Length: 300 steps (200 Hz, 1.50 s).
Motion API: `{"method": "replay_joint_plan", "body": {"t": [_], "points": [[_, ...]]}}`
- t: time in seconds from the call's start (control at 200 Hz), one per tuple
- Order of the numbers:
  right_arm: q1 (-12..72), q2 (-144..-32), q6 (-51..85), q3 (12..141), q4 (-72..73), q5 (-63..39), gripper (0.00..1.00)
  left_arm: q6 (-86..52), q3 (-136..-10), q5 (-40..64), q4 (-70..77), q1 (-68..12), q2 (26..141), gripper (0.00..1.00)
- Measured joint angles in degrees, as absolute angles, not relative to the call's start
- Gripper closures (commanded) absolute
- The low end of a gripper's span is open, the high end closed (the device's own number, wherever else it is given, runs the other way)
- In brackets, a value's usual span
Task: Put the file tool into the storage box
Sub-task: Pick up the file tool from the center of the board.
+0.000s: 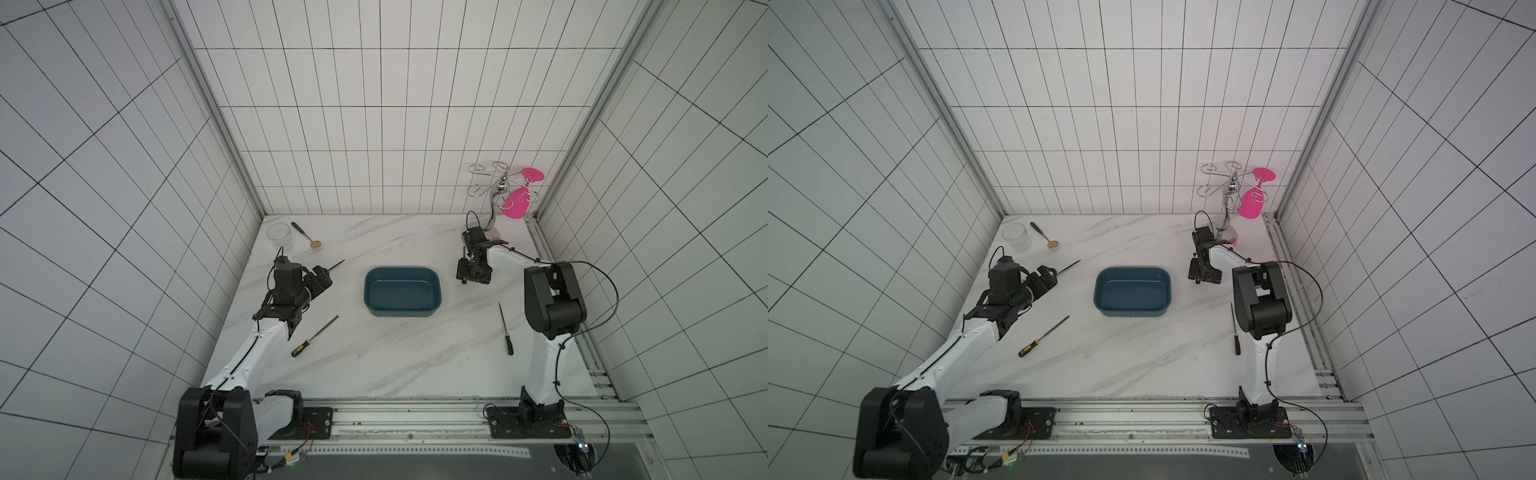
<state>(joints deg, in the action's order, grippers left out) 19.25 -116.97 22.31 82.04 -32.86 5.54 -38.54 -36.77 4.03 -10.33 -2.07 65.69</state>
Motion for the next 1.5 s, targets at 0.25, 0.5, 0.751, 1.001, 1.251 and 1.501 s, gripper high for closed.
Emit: {"method": "replay_joint_plan", "body": {"t": [0.25, 0.5, 0.751, 1.001, 1.251, 1.501], "points": [[20.8, -117.1, 22.2, 82.3, -33.3, 8.3, 0.46, -38.4, -36.6, 4.1, -9.6, -2.1, 65.9, 0.02], [21.0, -117.1, 21.0, 82.3, -33.1, 8.9, 0.52, -38.1, -36.6, 4.3, -9.6, -2.1, 66.7, 0.02], [21.0, -117.0, 20.4, 81.2, -30.6, 8.7, 0.71, -38.1, -36.6, 4.4, -9.6, -2.1, 66.9, 0.02], [21.0, -114.1, 19.1, 76.7, -27.6, 7.8, 0.89, -38.1, -36.6, 4.8, -9.6, -2.1, 66.9, 0.02], [21.3, -104.6, 15.5, 67.8, -26.2, 5.0, 0.92, -38.1, -36.6, 5.2, -9.9, -4.5, 64.2, 0.02], [22.3, -89.5, 9.9, 61.6, -24.0, 2.7, 0.90, -37.5, -38.0, 3.7, -10.3, -13.3, 62.8, 0.02]]}}
